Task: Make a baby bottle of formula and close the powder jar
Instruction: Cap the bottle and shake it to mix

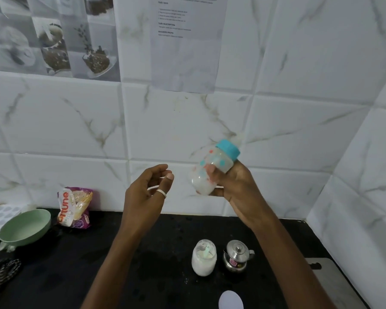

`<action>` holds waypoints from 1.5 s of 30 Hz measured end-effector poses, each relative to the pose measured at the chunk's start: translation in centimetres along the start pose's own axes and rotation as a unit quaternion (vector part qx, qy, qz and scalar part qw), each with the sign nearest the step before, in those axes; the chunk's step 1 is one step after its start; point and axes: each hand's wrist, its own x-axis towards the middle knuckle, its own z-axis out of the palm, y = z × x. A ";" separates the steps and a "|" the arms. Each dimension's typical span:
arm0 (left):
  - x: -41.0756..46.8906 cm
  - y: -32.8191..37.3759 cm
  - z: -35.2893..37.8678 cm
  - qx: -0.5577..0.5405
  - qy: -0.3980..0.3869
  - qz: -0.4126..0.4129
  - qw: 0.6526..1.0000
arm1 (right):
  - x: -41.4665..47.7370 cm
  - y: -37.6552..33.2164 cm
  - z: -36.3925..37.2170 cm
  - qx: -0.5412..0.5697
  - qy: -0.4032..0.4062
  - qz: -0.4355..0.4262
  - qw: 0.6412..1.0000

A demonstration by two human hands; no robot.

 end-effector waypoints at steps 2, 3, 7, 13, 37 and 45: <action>-0.1 0.1 0.1 -0.003 -0.001 0.001 1.000 | 0.0 -0.8 -0.1 0.103 0.045 -0.026 0.993; -0.1 0.1 0.1 -0.003 -0.002 0.003 1.000 | 0.0 -1.1 0.0 0.169 0.071 -0.041 0.982; -0.2 0.3 0.0 0.006 -0.004 0.006 1.000 | -0.3 -0.6 0.4 0.027 0.023 -0.007 0.999; -0.4 0.4 0.0 0.002 -0.003 0.006 1.000 | -0.2 -1.0 0.4 0.152 0.070 -0.032 0.985; -0.5 0.3 -0.9 0.011 0.000 0.006 1.000 | -0.2 -0.1 0.3 0.156 0.097 -0.030 0.982; 0.0 0.0 -0.8 0.009 0.004 0.002 1.000 | -0.2 0.1 0.2 0.131 0.075 -0.016 0.988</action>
